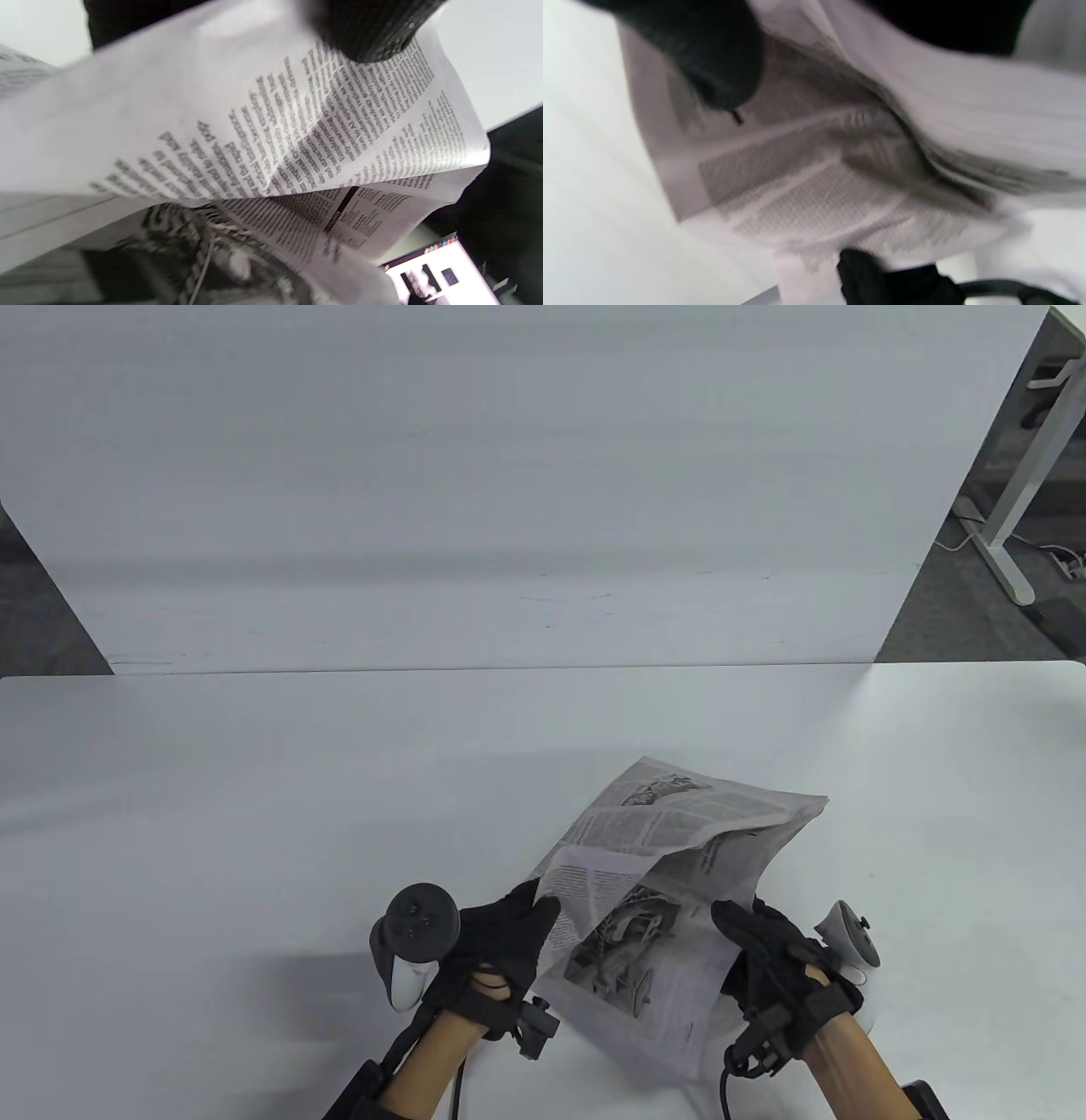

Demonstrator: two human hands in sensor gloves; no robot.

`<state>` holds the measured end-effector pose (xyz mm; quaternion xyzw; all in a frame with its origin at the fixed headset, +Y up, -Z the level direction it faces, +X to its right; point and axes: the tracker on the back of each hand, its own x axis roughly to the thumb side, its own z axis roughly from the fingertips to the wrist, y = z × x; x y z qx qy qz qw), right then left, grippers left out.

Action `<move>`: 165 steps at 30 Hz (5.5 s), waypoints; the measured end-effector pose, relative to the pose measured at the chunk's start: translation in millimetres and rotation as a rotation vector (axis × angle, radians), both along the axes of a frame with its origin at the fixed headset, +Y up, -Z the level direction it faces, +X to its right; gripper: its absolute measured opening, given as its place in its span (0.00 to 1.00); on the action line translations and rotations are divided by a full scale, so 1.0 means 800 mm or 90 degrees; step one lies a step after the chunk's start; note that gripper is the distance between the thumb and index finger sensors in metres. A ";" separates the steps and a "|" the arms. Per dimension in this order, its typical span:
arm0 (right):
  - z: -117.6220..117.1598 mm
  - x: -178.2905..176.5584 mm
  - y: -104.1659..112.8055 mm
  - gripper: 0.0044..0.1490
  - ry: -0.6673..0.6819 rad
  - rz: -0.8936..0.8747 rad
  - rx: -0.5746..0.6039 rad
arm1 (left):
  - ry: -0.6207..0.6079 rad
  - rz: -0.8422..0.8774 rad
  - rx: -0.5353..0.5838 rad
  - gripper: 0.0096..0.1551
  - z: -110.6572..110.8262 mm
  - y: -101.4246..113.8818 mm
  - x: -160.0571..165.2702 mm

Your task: Unfold folded newspaper and lay flat

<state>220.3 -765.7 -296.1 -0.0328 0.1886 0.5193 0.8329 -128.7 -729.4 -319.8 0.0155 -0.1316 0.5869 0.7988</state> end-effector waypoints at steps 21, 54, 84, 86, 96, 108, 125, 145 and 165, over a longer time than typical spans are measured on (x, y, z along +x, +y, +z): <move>-0.016 0.076 -0.031 0.34 -0.130 0.057 -0.078 | 0.450 0.088 -0.280 0.26 -0.018 -0.049 -0.215; 0.002 0.041 -0.012 0.35 -0.169 -0.041 -0.055 | -0.012 0.447 -0.449 0.61 0.006 -0.077 -0.025; 0.013 0.124 0.024 0.46 -0.398 0.344 -0.027 | 0.145 0.175 -0.346 0.33 -0.020 -0.065 -0.089; 0.012 0.131 0.029 0.46 -0.415 0.373 -0.008 | 0.135 0.171 -0.342 0.33 -0.022 -0.064 -0.093; -0.012 0.135 0.033 0.53 -0.280 0.427 0.067 | 0.010 0.157 -0.254 0.31 -0.038 -0.044 -0.106; -0.037 0.117 0.000 0.61 0.015 0.221 0.058 | -0.227 0.177 -0.215 0.31 -0.039 -0.031 -0.065; -0.049 0.068 -0.026 0.36 0.261 0.035 0.055 | -0.400 0.194 -0.200 0.32 -0.023 -0.018 -0.010; -0.032 0.120 -0.009 0.33 -0.115 0.024 0.016 | 0.148 0.081 -0.061 0.41 -0.026 -0.007 -0.113; -0.005 0.025 -0.045 0.44 -0.102 0.083 -0.114 | -0.054 -0.184 -0.053 0.41 -0.013 0.011 -0.032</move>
